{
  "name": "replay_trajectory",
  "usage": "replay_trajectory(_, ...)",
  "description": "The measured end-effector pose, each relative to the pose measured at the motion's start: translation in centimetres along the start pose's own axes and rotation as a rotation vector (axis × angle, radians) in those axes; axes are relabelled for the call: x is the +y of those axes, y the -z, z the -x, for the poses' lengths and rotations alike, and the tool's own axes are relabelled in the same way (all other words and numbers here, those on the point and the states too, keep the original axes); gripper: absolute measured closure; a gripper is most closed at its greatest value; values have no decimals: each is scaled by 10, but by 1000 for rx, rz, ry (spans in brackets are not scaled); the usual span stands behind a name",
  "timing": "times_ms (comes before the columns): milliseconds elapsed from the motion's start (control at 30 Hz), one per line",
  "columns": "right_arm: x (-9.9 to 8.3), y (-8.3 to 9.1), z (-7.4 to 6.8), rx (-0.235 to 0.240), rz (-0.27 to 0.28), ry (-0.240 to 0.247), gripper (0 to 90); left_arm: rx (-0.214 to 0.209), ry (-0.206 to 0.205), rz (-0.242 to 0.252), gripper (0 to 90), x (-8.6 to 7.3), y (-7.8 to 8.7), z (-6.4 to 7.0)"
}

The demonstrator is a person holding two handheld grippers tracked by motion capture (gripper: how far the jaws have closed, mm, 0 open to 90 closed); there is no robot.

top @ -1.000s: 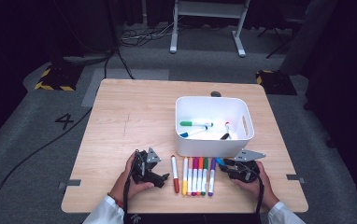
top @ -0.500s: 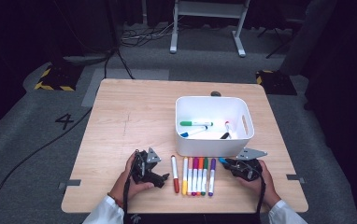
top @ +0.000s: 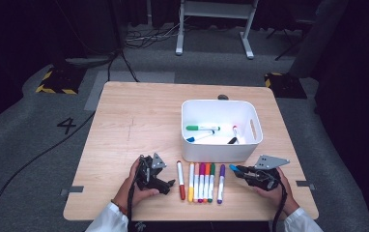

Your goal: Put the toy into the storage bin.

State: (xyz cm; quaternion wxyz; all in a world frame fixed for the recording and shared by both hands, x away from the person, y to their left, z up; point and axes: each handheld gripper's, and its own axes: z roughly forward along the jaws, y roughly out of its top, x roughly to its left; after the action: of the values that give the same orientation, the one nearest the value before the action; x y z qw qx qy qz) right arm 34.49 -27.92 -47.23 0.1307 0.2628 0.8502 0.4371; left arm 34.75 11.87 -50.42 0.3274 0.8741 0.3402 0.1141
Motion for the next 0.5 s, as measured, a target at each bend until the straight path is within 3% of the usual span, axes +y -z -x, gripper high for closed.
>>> replay_trajectory(200, 12, 19, -4, 26, 88, 3, 750, 0, 0, 0, 1, 0, 0, 0)
replay_trajectory(500, 40, 51, -11, 35, 198, 60, 750, 1, 0, 0, 2, 0, 0, 0)
